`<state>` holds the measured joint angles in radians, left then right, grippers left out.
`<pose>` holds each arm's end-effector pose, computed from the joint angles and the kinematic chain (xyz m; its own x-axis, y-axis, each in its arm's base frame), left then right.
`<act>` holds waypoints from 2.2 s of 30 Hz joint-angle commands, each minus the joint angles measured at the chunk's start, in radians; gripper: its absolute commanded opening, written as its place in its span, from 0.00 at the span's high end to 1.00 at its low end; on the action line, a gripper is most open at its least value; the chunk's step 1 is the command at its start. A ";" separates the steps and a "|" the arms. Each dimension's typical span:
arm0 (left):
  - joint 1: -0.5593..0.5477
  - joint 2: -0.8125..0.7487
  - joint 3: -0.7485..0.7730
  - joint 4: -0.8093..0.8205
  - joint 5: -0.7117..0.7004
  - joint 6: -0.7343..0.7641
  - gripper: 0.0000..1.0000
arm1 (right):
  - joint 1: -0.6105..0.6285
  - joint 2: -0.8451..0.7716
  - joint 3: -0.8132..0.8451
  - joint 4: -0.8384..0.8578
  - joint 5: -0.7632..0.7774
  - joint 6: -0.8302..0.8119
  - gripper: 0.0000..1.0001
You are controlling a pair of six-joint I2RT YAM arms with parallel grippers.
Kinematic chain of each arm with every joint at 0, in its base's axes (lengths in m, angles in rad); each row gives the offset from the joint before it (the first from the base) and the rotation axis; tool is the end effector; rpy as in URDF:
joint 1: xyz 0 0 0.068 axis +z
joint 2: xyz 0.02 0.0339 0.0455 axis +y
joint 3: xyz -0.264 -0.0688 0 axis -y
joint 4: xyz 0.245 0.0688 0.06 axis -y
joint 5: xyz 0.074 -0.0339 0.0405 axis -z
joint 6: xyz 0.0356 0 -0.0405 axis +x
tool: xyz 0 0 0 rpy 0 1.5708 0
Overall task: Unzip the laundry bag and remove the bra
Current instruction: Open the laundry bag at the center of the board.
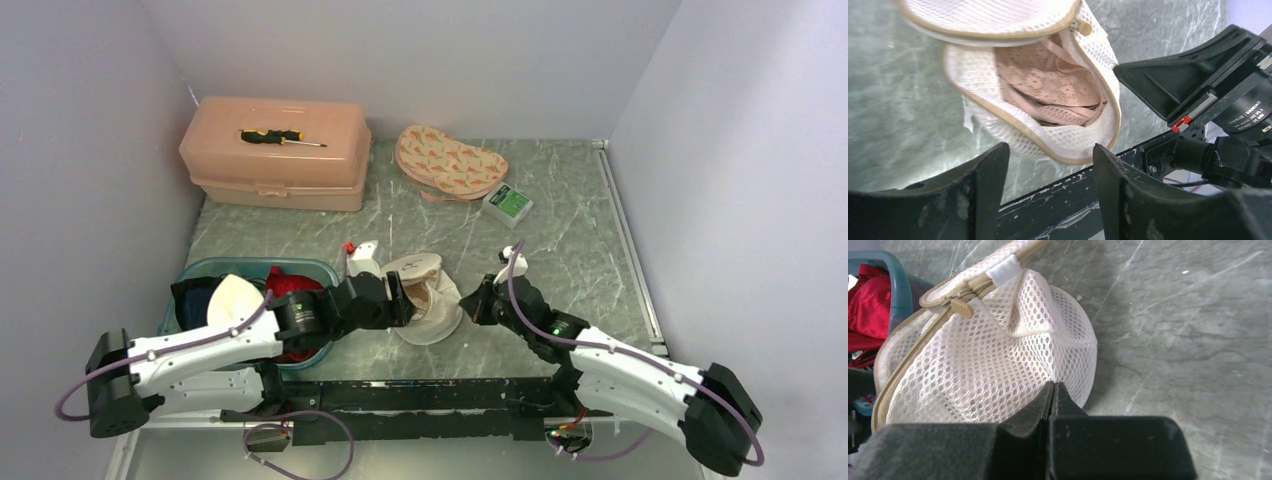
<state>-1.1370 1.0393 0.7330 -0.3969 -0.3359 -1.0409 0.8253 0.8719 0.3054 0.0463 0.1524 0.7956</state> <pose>0.1031 -0.1947 0.2548 -0.7854 -0.2427 -0.5695 0.1451 0.8222 -0.5504 0.1287 0.1314 0.1805 -0.6909 0.2924 -0.6612 -0.2049 0.7978 0.5670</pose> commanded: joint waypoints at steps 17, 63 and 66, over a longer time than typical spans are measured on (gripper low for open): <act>0.211 0.055 0.140 -0.110 0.102 0.180 0.18 | -0.002 -0.025 0.363 -0.343 -0.013 -0.180 0.38; 0.380 0.099 -0.101 0.052 0.311 0.117 0.97 | 0.270 0.510 0.772 -0.355 0.155 -0.852 0.35; 0.379 0.096 -0.091 0.060 0.315 0.112 0.97 | 0.291 0.485 0.694 -0.248 0.176 -0.933 0.37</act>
<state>-0.7567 1.1572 0.6083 -0.3702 0.0025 -0.9146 1.0981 1.3994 1.0637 -0.3397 0.2638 0.0311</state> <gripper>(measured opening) 0.034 0.642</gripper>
